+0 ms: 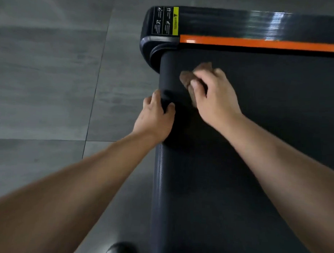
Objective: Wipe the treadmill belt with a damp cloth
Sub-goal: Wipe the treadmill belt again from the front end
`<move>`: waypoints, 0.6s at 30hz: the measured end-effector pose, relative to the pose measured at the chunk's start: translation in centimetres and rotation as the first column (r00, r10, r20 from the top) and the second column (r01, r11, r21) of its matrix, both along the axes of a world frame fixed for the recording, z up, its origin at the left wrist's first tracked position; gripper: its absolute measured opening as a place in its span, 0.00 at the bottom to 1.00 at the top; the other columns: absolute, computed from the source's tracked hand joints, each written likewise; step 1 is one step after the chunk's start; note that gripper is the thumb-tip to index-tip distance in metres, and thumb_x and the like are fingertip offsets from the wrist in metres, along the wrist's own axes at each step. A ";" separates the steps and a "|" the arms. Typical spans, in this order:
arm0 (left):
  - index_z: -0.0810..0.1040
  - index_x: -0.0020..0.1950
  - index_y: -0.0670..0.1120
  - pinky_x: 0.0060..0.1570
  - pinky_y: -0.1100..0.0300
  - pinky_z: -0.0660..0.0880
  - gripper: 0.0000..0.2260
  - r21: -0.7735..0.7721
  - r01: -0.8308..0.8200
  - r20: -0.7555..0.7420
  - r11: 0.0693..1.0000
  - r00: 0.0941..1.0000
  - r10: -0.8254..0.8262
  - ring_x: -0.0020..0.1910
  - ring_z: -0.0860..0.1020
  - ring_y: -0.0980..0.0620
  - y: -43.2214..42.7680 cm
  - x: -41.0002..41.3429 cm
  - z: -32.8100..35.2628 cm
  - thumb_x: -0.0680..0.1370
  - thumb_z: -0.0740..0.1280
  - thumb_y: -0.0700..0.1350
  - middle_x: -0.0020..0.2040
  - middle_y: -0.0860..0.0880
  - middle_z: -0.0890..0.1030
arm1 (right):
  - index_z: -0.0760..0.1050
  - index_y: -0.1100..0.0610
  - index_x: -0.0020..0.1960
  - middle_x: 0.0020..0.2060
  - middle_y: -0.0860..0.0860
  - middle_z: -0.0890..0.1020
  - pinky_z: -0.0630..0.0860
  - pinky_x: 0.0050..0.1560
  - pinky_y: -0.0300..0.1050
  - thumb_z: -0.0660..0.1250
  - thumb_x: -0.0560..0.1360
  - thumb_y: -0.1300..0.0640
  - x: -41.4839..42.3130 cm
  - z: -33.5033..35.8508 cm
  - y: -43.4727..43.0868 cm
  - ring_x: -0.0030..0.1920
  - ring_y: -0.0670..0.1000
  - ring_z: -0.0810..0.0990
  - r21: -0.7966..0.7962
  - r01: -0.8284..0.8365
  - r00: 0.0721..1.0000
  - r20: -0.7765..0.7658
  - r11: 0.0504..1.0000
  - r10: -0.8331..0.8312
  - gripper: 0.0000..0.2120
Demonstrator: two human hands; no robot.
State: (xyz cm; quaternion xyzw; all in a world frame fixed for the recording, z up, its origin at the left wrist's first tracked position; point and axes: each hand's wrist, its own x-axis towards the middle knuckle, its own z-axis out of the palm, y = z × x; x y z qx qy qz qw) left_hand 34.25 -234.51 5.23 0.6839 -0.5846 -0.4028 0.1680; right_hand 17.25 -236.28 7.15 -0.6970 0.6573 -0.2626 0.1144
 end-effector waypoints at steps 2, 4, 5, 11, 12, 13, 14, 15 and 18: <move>0.57 0.81 0.56 0.58 0.52 0.69 0.25 0.021 -0.035 -0.066 0.999 0.997 0.036 0.66 0.74 0.39 -1.0 -0.8 -0.8 0.85 0.57 0.56 0.75 0.44 0.66 | 0.76 0.51 0.65 0.58 0.55 0.76 0.76 0.54 0.54 0.59 0.83 0.49 0.6 -0.3 -4.4 0.55 0.58 0.78 0.000 0.008 0.998 -0.055 1.000 -0.008 0.14; 0.50 0.83 0.60 0.64 0.50 0.69 0.27 0.055 -0.048 -0.124 0.997 0.991 0.055 0.71 0.71 0.40 -0.7 -1.5 -1.5 0.86 0.54 0.57 0.81 0.47 0.59 | 0.75 0.51 0.65 0.59 0.55 0.76 0.76 0.55 0.54 0.59 0.83 0.47 1.1 -1.0 -6.9 0.57 0.58 0.77 0.016 0.011 0.993 -0.115 1.000 -0.009 0.15; 0.47 0.83 0.61 0.68 0.48 0.69 0.27 0.053 -0.057 -0.152 0.997 0.986 0.064 0.72 0.70 0.40 -0.2 -1.8 -1.8 0.86 0.53 0.57 0.83 0.50 0.56 | 0.75 0.50 0.64 0.59 0.56 0.76 0.75 0.55 0.56 0.59 0.82 0.45 1.3 -1.5 -7.2 0.58 0.59 0.76 0.017 0.002 0.987 -0.161 1.000 0.001 0.16; 0.46 0.83 0.63 0.68 0.56 0.64 0.27 -0.023 -0.115 -0.242 0.993 0.964 0.106 0.78 0.64 0.48 0.3 -1.8 -3.4 0.86 0.52 0.58 0.83 0.54 0.54 | 0.76 0.53 0.57 0.54 0.55 0.77 0.75 0.48 0.51 0.65 0.80 0.44 1.8 -2.8 -6.4 0.51 0.58 0.78 -0.072 -0.145 0.963 -0.240 0.987 0.124 0.14; 0.46 0.83 0.63 0.66 0.58 0.62 0.27 -0.028 -0.118 -0.259 0.993 0.960 0.106 0.78 0.63 0.49 0.3 -1.7 -3.6 0.86 0.52 0.58 0.83 0.55 0.53 | 0.77 0.52 0.56 0.52 0.54 0.77 0.74 0.46 0.49 0.66 0.79 0.45 1.9 -2.7 -6.1 0.49 0.56 0.78 -0.066 -0.201 0.961 -0.210 0.977 0.183 0.12; 0.46 0.83 0.62 0.65 0.59 0.61 0.27 -0.037 -0.120 -0.276 0.992 0.955 0.106 0.79 0.62 0.50 0.3 -1.7 -3.6 0.86 0.53 0.58 0.83 0.55 0.53 | 0.78 0.52 0.55 0.51 0.53 0.77 0.74 0.44 0.47 0.67 0.79 0.46 2.0 -2.6 -5.7 0.47 0.54 0.78 -0.066 -0.269 0.947 -0.197 0.961 0.252 0.11; 0.46 0.83 0.62 0.65 0.60 0.59 0.27 -0.046 -0.121 -0.293 0.992 0.951 0.102 0.79 0.62 0.51 0.4 -1.7 -3.7 0.86 0.53 0.57 0.83 0.56 0.54 | 0.79 0.52 0.55 0.49 0.51 0.76 0.73 0.43 0.47 0.67 0.79 0.46 2.0 -2.7 -5.4 0.46 0.52 0.77 -0.066 -0.330 0.929 -0.199 0.942 0.311 0.11; 0.47 0.83 0.62 0.65 0.60 0.59 0.27 -0.052 -0.121 -0.308 0.991 0.946 0.099 0.79 0.61 0.52 0.4 -1.7 -3.7 0.86 0.53 0.57 0.83 0.56 0.54 | 0.79 0.52 0.54 0.48 0.50 0.75 0.73 0.42 0.46 0.68 0.78 0.46 1.8 -2.7 -5.3 0.45 0.51 0.76 -0.059 -0.372 0.914 -0.199 0.926 0.354 0.11; 0.48 0.83 0.63 0.64 0.62 0.57 0.27 -0.056 -0.140 -0.334 0.989 0.936 0.114 0.78 0.62 0.52 0.0 -1.6 -4.1 0.86 0.54 0.57 0.82 0.56 0.56 | 0.79 0.53 0.54 0.47 0.50 0.73 0.69 0.45 0.47 0.67 0.79 0.46 1.0 -2.7 -9.3 0.46 0.51 0.73 -0.073 -0.325 0.928 -0.218 0.943 0.303 0.11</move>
